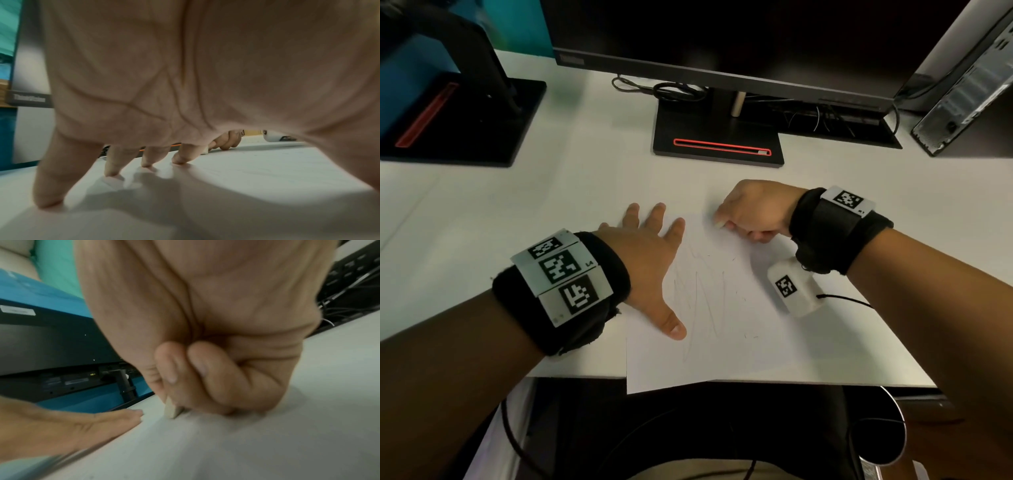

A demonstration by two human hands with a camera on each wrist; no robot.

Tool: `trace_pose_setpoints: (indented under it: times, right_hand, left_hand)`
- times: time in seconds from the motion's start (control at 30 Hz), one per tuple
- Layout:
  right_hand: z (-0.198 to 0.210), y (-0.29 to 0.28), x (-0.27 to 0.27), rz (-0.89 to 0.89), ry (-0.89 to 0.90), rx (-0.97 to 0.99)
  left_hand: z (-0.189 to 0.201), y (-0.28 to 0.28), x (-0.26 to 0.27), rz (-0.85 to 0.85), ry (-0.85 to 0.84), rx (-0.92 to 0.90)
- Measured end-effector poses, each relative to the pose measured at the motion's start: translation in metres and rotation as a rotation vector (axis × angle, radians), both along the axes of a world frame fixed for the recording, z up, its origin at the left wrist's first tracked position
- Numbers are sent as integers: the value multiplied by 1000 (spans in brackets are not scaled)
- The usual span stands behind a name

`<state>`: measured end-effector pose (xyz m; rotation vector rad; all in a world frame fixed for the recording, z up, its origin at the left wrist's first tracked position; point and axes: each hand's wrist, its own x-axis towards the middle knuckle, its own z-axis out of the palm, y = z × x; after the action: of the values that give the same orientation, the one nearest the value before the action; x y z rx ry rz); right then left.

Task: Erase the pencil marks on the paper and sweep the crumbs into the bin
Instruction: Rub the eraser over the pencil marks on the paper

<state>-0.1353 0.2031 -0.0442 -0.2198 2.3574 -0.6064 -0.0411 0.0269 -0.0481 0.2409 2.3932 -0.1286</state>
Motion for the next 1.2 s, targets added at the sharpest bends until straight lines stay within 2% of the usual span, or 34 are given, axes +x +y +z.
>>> trace_pose_setpoints:
  times: [0.17, 0.3, 0.4, 0.53, 0.67, 0.8, 0.93, 1.07, 1.2]
  right_hand:
    - [-2, -7, 2, 50, -73, -16]
    - [-1, -8, -4, 11, 27, 23]
    - [-4, -12, -1, 30, -40, -7]
    - [-3, -13, -6, 8, 14, 3]
    - [-6, -15, -3, 37, -53, -29]
    - [-3, -16, -4, 37, 33, 10]
    - [-5, -13, 0, 55, -45, -22]
    - [-1, -9, 1, 44, 32, 10]
    - [-4, -6, 9, 68, -63, -36]
  left_hand:
    - [-1, -1, 0, -2, -1, 2]
    - [0, -1, 1, -3, 5, 4]
    - [-1, -2, 0, -4, 1, 8]
    - [-1, -1, 0, -7, 5, 4]
    - [-2, -2, -1, -5, 3, 6]
    - [-1, -2, 0, 1, 1, 3]
    - [-2, -1, -1, -4, 5, 6]
    - [0, 0, 1, 0, 1, -7]
    - [0, -1, 0, -1, 3, -2]
